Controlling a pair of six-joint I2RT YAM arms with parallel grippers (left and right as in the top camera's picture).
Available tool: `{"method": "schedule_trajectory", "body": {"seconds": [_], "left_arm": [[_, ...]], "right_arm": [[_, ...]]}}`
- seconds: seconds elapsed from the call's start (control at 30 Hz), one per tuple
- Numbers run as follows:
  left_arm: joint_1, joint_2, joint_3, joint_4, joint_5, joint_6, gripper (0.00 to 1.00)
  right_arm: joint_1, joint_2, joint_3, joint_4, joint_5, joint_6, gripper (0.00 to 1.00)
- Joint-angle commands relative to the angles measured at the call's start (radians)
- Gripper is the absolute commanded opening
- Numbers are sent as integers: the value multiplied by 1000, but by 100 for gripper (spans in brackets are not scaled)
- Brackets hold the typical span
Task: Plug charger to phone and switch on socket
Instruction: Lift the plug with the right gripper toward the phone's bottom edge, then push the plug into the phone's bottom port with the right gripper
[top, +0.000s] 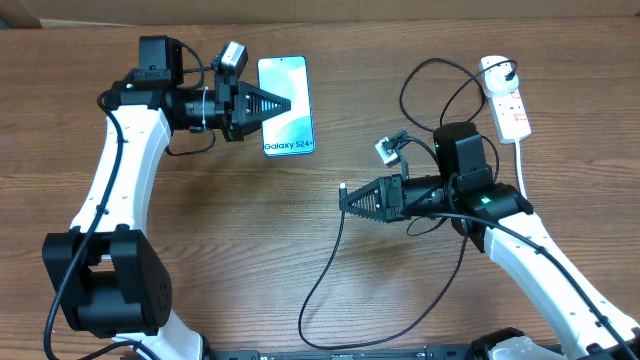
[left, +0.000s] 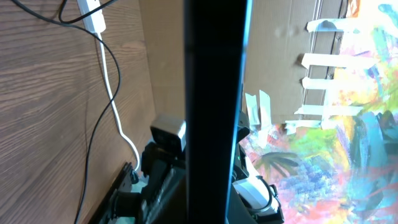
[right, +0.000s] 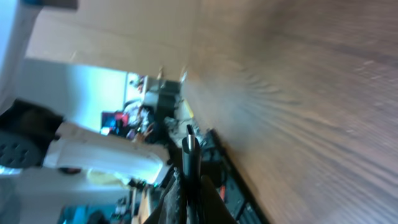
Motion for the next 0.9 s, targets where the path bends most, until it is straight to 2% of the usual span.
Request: {"method": "schedule_trajectory", "body": {"seconds": [0.0, 0.33, 0.87], "left_arm": [[-25, 0, 1, 5, 65, -10, 4], [-50, 0, 1, 13, 45, 5, 4], [-77, 0, 1, 11, 11, 5, 4]], "right_arm": [[32, -13, 16, 45, -126, -26, 4], [110, -13, 16, 255, -101, 202, 4], [113, -13, 16, 423, -28, 396, 4]]}}
